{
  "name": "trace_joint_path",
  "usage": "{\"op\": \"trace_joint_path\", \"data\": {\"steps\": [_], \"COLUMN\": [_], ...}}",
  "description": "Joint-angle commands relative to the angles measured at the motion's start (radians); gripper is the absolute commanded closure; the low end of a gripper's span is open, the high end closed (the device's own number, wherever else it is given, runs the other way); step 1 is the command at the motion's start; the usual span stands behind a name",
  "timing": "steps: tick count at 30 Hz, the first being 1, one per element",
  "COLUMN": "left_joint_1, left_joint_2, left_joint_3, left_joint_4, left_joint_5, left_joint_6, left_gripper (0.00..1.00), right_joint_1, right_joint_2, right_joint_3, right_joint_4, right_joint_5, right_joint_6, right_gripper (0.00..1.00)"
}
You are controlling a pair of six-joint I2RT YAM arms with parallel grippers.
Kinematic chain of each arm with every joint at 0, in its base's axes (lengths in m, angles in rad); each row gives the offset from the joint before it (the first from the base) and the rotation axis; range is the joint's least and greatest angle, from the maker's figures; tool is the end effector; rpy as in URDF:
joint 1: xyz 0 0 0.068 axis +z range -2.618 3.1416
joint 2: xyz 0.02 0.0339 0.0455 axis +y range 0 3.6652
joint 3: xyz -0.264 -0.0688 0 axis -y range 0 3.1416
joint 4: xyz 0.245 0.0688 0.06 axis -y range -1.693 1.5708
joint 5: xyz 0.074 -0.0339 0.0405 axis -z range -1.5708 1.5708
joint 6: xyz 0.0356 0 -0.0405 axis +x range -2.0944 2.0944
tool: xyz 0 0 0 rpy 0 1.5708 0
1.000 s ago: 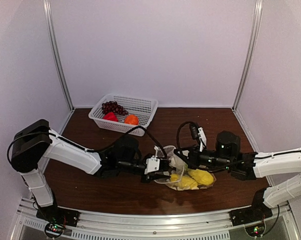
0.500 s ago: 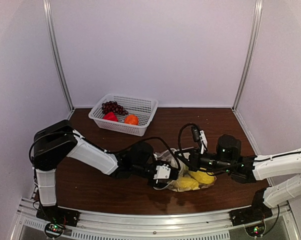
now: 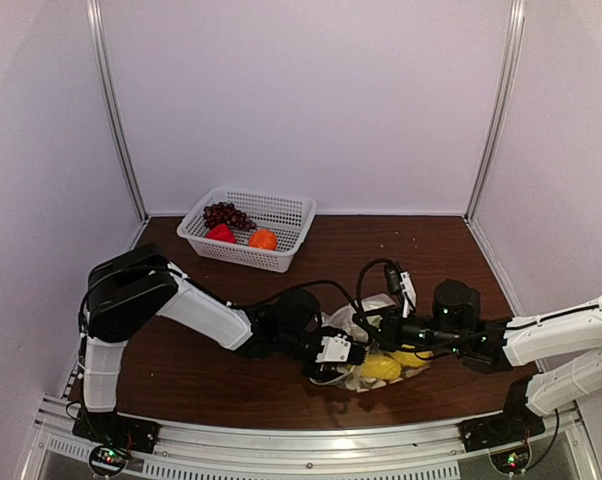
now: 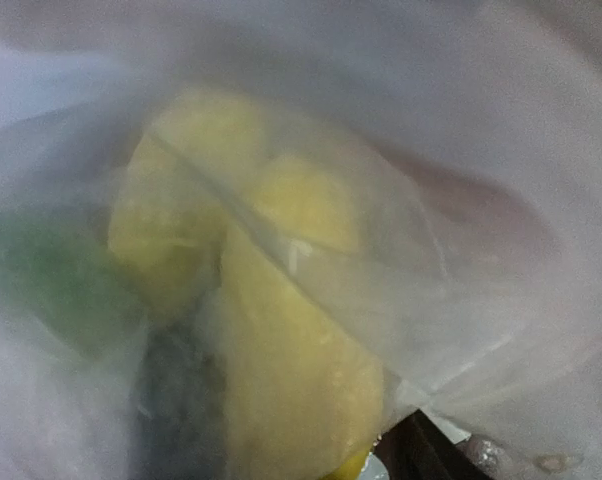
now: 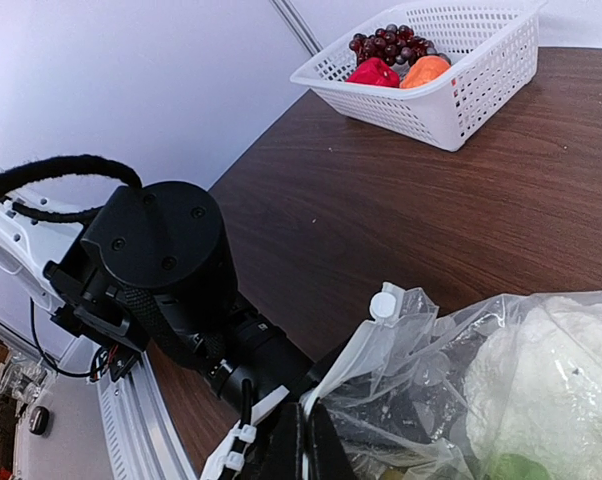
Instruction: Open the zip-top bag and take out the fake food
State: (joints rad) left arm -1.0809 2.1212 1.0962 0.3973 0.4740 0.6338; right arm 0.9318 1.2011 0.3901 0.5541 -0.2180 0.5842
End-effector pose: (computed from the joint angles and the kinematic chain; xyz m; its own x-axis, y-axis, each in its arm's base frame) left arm 0.1843 -0.3801 0.0982 0.3452 0.4724 -0.8109 0.9363 -0.2322 0.2633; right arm 0.1382 0.1989 0.1957 -0.6274 0.0584 -0.7765 -0.6742 0.4581 0.5793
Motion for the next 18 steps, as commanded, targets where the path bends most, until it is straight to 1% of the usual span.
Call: {"op": "trace_joint_path", "data": {"steps": [1, 5, 7, 10, 13, 18], "left_joint_1": [-0.004, -0.003, -0.003, -0.004, -0.003, -0.003], "left_joint_2": [0.04, 0.006, -0.02, -0.06, -0.102, -0.177], "left_joint_3": [0.001, -0.035, -0.067, -0.094, -0.112, -0.163], "left_joint_4": [0.004, 0.074, 0.114, 0.104, 0.055, 0.028], "left_joint_5": [0.006, -0.001, -0.006, -0.02, -0.053, -0.106], "left_joint_6": [-0.031, -0.092, -0.123, -0.141, -0.148, -0.171], "left_gripper": [0.47, 0.59, 0.63, 0.68, 0.71, 0.71], "right_joint_1": [0.006, 0.005, 0.004, 0.002, 0.002, -0.004], "right_joint_2": [-0.017, -0.024, -0.03, -0.045, -0.065, -0.086], "right_joint_3": [-0.022, -0.029, -0.027, -0.025, -0.023, -0.029], "right_joint_4": [0.014, 0.013, 0.006, -0.013, -0.033, -0.057], "right_joint_5": [0.046, 0.051, 0.054, 0.061, 0.069, 0.081], "right_joint_6": [0.006, 0.006, 0.003, -0.005, -0.016, -0.026], "right_gripper": [1.0, 1.0, 1.0, 1.0, 1.0, 1.0]}}
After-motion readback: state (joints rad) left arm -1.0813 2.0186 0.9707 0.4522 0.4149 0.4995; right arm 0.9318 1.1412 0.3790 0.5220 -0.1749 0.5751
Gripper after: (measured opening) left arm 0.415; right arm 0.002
